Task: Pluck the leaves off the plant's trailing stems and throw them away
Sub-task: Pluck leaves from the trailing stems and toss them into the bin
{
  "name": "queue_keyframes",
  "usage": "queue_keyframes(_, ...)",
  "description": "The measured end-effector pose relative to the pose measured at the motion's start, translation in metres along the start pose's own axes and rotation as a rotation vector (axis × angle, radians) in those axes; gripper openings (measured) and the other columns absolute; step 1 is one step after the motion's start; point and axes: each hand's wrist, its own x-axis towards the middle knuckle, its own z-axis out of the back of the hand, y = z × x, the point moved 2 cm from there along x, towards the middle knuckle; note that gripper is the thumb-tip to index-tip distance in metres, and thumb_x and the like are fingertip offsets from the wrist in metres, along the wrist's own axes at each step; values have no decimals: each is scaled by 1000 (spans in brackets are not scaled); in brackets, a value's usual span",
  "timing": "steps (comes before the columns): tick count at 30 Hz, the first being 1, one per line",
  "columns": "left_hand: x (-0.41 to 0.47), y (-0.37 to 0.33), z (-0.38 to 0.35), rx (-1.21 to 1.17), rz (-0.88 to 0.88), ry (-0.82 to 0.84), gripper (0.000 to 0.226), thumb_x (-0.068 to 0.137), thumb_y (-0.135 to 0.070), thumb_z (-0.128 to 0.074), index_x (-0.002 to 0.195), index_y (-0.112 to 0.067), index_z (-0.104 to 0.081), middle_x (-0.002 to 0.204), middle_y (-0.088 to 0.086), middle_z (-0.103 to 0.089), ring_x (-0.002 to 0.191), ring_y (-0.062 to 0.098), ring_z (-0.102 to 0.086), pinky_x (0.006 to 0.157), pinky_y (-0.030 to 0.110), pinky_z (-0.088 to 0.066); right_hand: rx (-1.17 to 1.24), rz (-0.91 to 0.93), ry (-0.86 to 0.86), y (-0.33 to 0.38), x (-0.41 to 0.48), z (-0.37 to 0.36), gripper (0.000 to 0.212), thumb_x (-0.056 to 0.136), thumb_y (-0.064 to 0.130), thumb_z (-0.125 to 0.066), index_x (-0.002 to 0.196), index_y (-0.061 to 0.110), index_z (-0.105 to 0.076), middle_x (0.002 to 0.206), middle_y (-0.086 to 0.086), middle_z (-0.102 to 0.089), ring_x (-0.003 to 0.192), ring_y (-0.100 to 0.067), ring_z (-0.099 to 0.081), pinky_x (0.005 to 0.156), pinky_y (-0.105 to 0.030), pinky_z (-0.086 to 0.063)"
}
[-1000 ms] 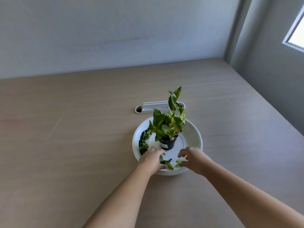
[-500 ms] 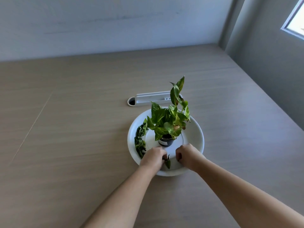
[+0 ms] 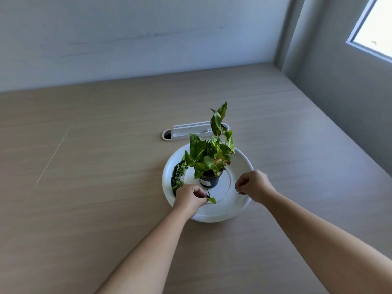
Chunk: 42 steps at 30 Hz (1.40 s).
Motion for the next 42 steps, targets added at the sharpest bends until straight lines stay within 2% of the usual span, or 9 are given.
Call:
queue_keyframes(5,-18,-34,-30,-46,-15,56,26,70,-6,-78,59,-25,-63,74,-1,-69,72,12,-62,73,23,-52,5,21,-43,-22,-20,31,27,72,-7,-65,56,16,-64,62,-4,-64,52,-13,-61,61,-27,-56)
queue_keyframes(11,-47,-117,-110,-29,-148,199,26,71,-6,-76,57,-23,-63,68,1,-66,65,12,-58,66,24,-48,47,-92,-195,-101,-68,121,18,73,-4,-66,63,11,-67,69,-9,-68,65,-21,-67,57,-27,-54)
queue_keyframes(16,-93,-207,-224,44,-324,354,21,70,-5,-74,59,-22,-66,62,0,-65,62,12,-57,61,23,-45,110,-245,-386,-217,-145,216,20,70,-2,-66,60,15,-68,68,-10,-71,67,-21,-71,67,-33,-58)
queue_keyframes(20,-150,-269,-338,116,-446,526,26,70,-3,-74,57,-23,-64,60,1,-63,58,12,-54,57,23,-43,144,-383,-550,-318,-227,281,30,67,-3,-69,51,21,-62,61,-5,-66,58,-14,-61,58,-19,-48)
queue_keyframes(24,-218,-304,-457,199,-612,659,39,65,1,-78,49,-28,-58,53,-9,-56,54,5,-49,58,22,-41,224,-559,-705,-420,-322,319,24,66,-3,-69,57,19,-64,66,-9,-67,65,-16,-61,58,-19,-45)
queue_keyframes(29,-292,-312,-554,391,-754,858,6,71,-6,-74,76,-8,-74,80,4,-72,73,5,-56,57,-1,-37,348,-802,-818,-514,-408,307,13,70,-1,-67,68,11,-72,76,-10,-73,69,-16,-62,69,-21,-46)
queue_keyframes(36,-327,-262,-667,656,-753,1048,6,76,-7,-72,82,-7,-72,77,-1,-63,75,12,-58,64,14,-40,476,-1020,-861,-612,-442,237,33,74,-1,-66,55,24,-57,69,-3,-64,72,-22,-66,56,-22,-43)
queue_keyframes(40,-332,-238,-720,816,-750,1197,26,79,-12,-73,104,-10,-65,104,8,-67,94,23,-64,82,29,-52,509,-1039,-842,-651,-440,219,10,81,6,-63,81,12,-71,86,-8,-69,85,-22,-66,70,-20,-43)
queue_keyframes(42,-333,-232,-740,880,-786,1262,37,80,-15,-73,115,-12,-60,116,9,-62,104,25,-62,88,32,-52,538,-1078,-851,-668,-442,213,16,84,6,-59,95,8,-71,99,-10,-69,93,-23,-65,76,-21,-44)
